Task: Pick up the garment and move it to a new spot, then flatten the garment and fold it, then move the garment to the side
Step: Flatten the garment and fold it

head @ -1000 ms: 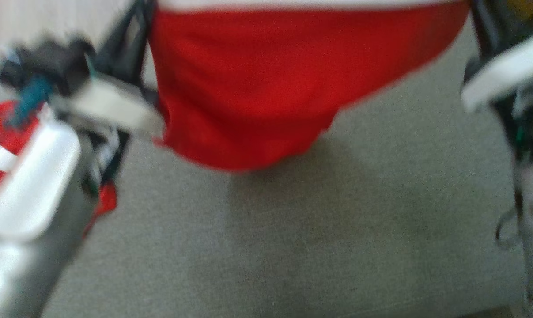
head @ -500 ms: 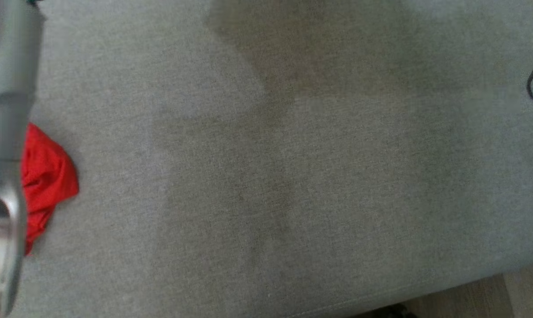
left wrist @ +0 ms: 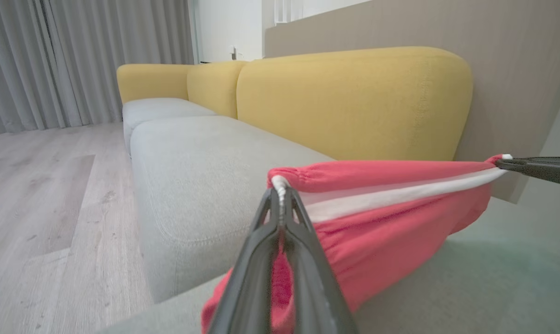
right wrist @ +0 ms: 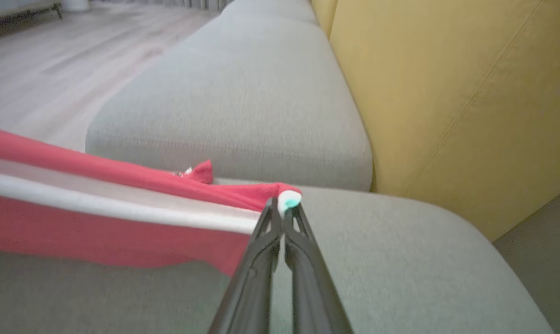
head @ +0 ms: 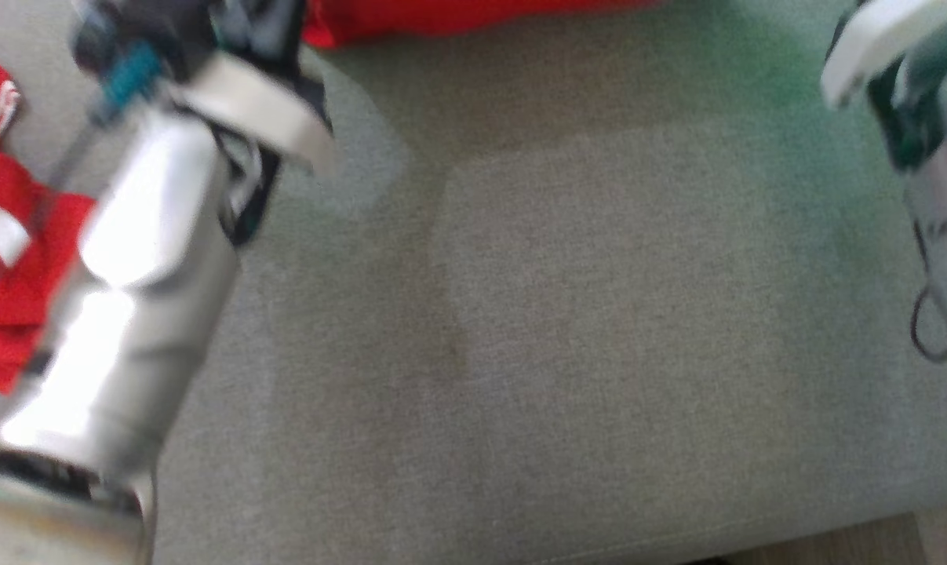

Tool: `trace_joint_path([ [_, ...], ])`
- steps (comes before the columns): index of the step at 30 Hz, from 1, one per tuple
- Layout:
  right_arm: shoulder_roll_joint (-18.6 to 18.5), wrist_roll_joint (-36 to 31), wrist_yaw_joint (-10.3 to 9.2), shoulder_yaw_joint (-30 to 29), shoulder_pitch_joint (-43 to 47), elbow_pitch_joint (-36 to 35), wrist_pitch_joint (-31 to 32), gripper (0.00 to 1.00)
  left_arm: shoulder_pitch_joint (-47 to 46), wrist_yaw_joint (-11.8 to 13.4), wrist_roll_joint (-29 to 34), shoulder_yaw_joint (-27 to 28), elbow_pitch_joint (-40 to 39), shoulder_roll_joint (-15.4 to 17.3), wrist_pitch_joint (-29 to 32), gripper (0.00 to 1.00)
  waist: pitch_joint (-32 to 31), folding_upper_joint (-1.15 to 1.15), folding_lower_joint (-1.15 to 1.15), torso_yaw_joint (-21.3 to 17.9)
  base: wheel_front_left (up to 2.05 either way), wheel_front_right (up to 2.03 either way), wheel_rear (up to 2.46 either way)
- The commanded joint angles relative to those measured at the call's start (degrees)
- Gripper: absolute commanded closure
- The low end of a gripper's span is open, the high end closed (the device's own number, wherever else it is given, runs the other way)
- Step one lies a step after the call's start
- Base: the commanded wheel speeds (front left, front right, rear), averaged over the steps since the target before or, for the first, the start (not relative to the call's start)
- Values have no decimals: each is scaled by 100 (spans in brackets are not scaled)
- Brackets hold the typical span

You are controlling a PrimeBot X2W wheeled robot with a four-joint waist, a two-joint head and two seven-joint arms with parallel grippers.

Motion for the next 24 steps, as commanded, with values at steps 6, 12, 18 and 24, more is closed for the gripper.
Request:
trace_joint_path([
  [6, -594, 841, -5, 1035, 689, -228, 763, 100, 945, 14, -212, -302, -623, 457, -53, 100, -422, 0, 0, 135, 0, 0, 0],
  [12, -1280, 1864, -5, 1957, 1391, -869, 1501, 100, 1792, 13, -357, -826, -981, 749, -54, 100, -743, 0, 0, 166, 0, 0, 0],
  [18, -1863, 2653, -5, 2595, 1860, -1579, 1897, 100, 2318, 44, -418, -959, -1188, 848, -54, 100, -1013, 0, 0, 153, 0, 0, 0],
  [24, -2260, 3133, -5, 2991, 2242, -2090, 2139, 100, 2792, 191, -457, -1033, -1434, 872, -54, 100, -1367, 0, 0, 90, 0, 0, 0],
])
